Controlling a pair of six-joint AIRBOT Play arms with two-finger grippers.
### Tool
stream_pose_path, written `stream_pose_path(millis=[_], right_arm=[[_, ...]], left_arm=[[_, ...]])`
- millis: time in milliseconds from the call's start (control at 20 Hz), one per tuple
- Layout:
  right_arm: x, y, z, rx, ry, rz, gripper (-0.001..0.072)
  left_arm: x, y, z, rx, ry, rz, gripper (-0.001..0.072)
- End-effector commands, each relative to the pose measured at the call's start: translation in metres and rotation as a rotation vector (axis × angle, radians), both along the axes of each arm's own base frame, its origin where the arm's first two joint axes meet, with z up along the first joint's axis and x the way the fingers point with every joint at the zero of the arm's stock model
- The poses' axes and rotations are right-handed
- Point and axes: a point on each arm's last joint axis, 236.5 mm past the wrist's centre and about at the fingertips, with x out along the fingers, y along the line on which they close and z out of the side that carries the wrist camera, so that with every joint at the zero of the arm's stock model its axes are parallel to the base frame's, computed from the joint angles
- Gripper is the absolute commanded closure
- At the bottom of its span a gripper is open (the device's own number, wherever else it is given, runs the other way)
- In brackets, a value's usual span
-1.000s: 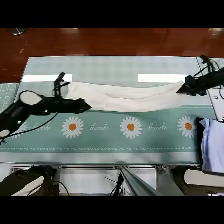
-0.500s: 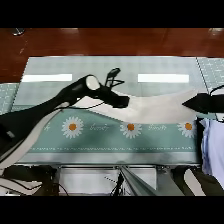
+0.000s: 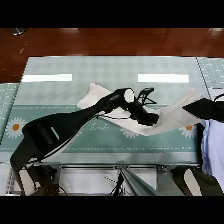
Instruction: Fold the shirts.
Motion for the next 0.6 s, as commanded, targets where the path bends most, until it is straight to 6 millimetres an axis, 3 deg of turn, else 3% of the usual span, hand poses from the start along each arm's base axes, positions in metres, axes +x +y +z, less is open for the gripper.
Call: stream_pose_path(millis=[0,100,150,300,400,550], right_arm=[[0.0,0.006,0.002,0.012,-0.001,0.0,0.0685],[0.002,0.019,0.004,0.024,-0.012,0.021,0.0685],[0.005,0.026,0.007,0.033,-0.025,0.025,0.0685],[0.02,0.065,0.017,0.097,-0.06,0.077,0.0685],[0.037,0.105,0.022,0.154,-0.078,0.139,0.0685],[0.072,0.169,0.015,0.19,-0.095,0.203,0.0685]], left_arm=[[0.045,0.025,0.031,-0.046,0.005,0.062,0.0687],[0.096,0.086,0.055,-0.021,-0.015,0.133,0.0687],[0.118,0.126,0.066,0.014,-0.04,0.171,0.0687],[0.159,0.244,0.116,0.092,-0.174,0.342,0.0686],[0.161,0.312,0.161,0.081,-0.31,0.469,0.0686],[0.12,0.383,0.209,0.063,-0.497,0.642,0.0686]])
